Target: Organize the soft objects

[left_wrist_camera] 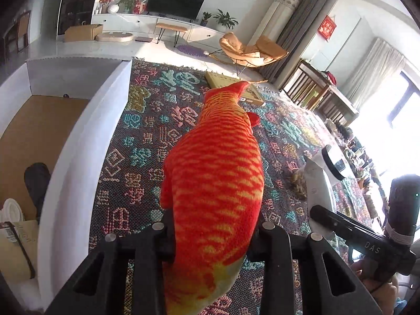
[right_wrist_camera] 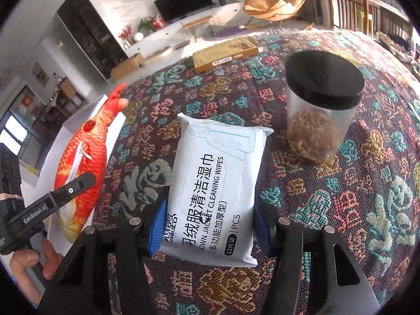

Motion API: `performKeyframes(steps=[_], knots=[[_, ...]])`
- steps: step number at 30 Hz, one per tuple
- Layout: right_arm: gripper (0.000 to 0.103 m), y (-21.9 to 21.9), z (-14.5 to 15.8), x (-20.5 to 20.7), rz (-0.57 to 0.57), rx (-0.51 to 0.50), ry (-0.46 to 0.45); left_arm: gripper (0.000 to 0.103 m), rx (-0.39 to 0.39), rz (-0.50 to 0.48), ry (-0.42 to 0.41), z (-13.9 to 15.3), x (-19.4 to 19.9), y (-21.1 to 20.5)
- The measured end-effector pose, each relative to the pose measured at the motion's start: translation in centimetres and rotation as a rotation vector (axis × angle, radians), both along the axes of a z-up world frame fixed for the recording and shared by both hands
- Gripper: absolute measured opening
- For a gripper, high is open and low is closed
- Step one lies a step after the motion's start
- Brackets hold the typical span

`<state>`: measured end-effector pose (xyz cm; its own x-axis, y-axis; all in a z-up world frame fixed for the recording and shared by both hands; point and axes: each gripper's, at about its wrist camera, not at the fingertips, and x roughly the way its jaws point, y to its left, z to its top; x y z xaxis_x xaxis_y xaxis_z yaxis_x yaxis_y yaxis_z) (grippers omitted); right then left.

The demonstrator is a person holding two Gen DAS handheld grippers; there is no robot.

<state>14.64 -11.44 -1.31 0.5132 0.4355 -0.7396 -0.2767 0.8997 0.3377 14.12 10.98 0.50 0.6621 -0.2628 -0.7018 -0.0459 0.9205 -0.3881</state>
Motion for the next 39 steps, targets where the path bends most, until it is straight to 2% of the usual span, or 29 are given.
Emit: performKeyframes(steps=[2, 5, 9, 12, 15, 16, 17, 18, 19, 21, 23, 25, 28, 32, 34, 39], knots=[[0.059, 3.1, 2.9, -1.0, 0.074, 0.021, -0.041, 0.034, 0.01, 0.02, -0.052, 2.7, -1.7, 2.2], [0.059, 8.9, 6.6, -2.5, 0.197, 0.058, -0.097, 0.034, 0.074, 0.092, -0.098, 5.7, -4.2, 7.0], [0.059, 17.9, 8.5, -4.0, 0.362, 0.1, -0.107, 0.035, 0.217, 0.233, -0.068, 6.5, -7.9, 13.7], [0.059, 24.1, 8.1, -5.7, 0.474, 0.083, -0.102, 0.037, 0.276, 0.316, -0.013, 5.0, -10.5, 17.7], [0.061, 29.1, 6.3, -6.5, 0.544, 0.048, -0.096, 0.043, 0.317, 0.367, 0.053, 2.5, -12.2, 20.1], [0.065, 30.5, 5.4, -6.3, 0.569, 0.044, -0.084, 0.05, 0.328, 0.382, 0.074, 1.6, -12.6, 20.5], [0.066, 31.8, 4.3, -6.1, 0.592, 0.04, -0.062, 0.064, 0.333, 0.393, 0.092, 0.7, -12.7, 20.7], [0.073, 32.7, 3.1, -5.9, 0.609, 0.036, -0.029, 0.072, 0.335, 0.401, 0.104, 0.1, -12.8, 20.9], [0.076, 33.2, 2.0, -5.8, 0.619, 0.029, 0.008, 0.08, 0.338, 0.407, 0.104, -0.4, -13.0, 20.7], [0.076, 33.2, 0.7, -5.7, 0.622, 0.045, 0.056, 0.086, 0.357, 0.409, 0.078, -0.6, -13.4, 20.2], [0.076, 32.0, 0.6, -5.8, 0.612, 0.069, 0.053, 0.095, 0.389, 0.412, 0.049, -0.3, -13.8, 19.6], [0.076, 30.6, 1.2, -5.8, 0.593, 0.079, 0.026, 0.097, 0.404, 0.426, 0.011, 0.2, -14.2, 19.0], [0.076, 29.0, 2.6, -6.5, 0.567, 0.06, -0.019, 0.1, 0.378, 0.466, -0.019, 1.1, -14.9, 18.6], [0.076, 28.3, 3.8, -7.8, 0.553, -0.021, -0.084, 0.101, 0.318, 0.514, -0.019, 1.7, -15.2, 18.5], [0.076, 27.8, 4.1, -9.1, 0.547, -0.07, -0.123, 0.101, 0.313, 0.509, -0.014, 1.9, -16.3, 18.6], [0.076, 26.8, 3.6, -10.5, 0.519, -0.16, -0.142, 0.101, 0.47, 0.575, -0.023, 3.1, -17.9, 17.3]])
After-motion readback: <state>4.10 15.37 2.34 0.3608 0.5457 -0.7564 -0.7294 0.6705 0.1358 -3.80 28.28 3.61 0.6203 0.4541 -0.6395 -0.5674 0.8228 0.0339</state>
